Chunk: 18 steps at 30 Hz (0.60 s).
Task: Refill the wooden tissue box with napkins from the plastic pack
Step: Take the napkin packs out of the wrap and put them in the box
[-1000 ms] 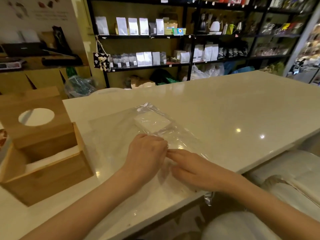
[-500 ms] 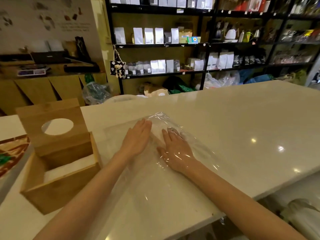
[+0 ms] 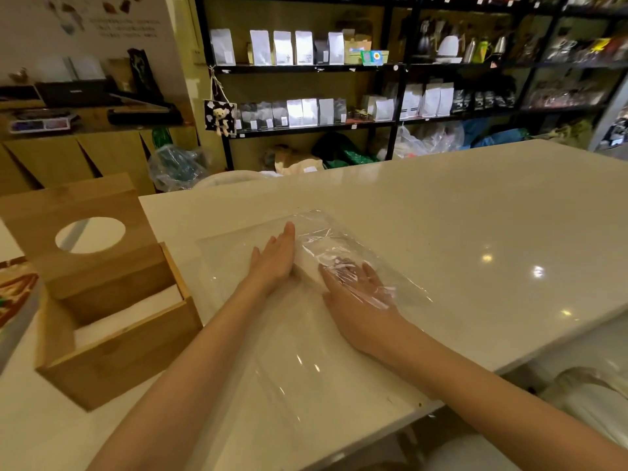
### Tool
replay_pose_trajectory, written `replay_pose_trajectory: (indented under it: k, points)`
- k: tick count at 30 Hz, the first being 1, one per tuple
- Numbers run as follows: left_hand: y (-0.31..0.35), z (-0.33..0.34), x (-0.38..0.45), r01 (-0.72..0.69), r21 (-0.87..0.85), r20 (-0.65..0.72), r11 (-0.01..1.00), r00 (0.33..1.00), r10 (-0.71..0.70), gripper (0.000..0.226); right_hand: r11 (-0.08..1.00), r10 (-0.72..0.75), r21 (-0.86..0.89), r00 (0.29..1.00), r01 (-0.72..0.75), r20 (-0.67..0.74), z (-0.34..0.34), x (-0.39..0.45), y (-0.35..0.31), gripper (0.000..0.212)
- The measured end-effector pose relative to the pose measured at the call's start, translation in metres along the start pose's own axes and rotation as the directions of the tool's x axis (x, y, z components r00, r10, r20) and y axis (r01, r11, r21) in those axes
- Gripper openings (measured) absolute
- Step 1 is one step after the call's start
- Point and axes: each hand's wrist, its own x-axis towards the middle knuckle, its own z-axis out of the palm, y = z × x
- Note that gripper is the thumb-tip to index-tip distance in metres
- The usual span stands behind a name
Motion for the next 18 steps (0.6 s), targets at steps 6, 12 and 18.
replay_pose_trajectory:
  k: [6,12,18]
  points:
    - [-0.001,0.003,0.007,-0.030,0.173,-0.009,0.984,0.999,0.032,0.053,0.981,-0.099,-0.179,0.990,0.080,-0.103,0.002,-0.052,0.006,0.045]
    - [0.000,0.003,0.003,-0.043,0.238,-0.002,0.970,0.999,0.045,0.051,0.925,-0.279,-0.276,0.960,0.261,-0.026,-0.009,-0.106,0.025,0.049]
    - [-0.003,0.006,0.007,-0.067,0.399,-0.031,0.915,0.996,0.087,0.047,0.898,-0.436,-0.051,0.899,0.438,0.050,-0.020,-0.132,0.049,0.052]
